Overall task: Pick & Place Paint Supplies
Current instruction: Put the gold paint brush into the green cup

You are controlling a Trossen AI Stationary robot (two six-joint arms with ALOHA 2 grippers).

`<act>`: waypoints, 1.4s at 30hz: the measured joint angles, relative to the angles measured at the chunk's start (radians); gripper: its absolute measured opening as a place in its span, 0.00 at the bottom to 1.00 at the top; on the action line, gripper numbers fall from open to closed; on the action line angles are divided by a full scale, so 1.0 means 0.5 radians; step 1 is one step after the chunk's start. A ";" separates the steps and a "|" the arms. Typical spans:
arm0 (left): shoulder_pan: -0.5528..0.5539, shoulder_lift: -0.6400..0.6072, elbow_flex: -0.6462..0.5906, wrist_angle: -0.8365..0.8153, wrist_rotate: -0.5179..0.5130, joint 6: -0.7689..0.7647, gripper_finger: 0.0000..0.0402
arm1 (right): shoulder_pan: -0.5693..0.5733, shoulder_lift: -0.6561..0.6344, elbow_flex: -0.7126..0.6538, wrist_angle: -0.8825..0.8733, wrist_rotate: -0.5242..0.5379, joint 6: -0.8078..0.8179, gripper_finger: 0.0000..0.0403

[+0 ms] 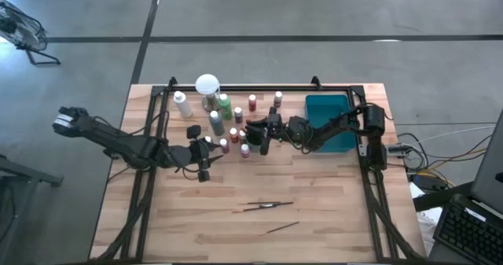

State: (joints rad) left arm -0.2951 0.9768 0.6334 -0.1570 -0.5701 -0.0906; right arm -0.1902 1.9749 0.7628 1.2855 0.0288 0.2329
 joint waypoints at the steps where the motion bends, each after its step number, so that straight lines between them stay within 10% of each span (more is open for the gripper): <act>1: 0.000 0.000 0.000 0.000 0.000 0.000 0.40 | 0.000 -0.026 0.000 -0.039 -0.001 -0.006 0.22; 8: 0.000 0.000 0.000 0.000 0.000 0.006 0.40 | 0.028 -0.368 -0.035 -0.177 -0.070 -0.207 0.35; 18: 0.000 0.000 0.001 0.000 0.001 0.031 0.40 | 0.271 -1.156 -0.058 -1.356 -0.038 -0.354 0.29; 23: 0.000 0.000 0.001 -0.001 0.018 0.031 0.40 | 0.566 -1.397 -0.039 -1.660 0.385 -0.441 0.20; 33: -0.026 0.042 0.044 0.020 0.461 -0.043 0.40 | 1.060 -1.486 -0.037 -1.863 1.043 -0.410 0.07; 42: -0.315 0.449 0.128 0.013 0.600 -0.216 0.40 | 1.092 -1.462 -0.037 -2.049 1.090 -0.211 0.05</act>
State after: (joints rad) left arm -0.4528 1.2013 0.6974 -0.1504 -0.2703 -0.1985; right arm 0.3557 1.2438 0.7441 0.2611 0.5736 0.1275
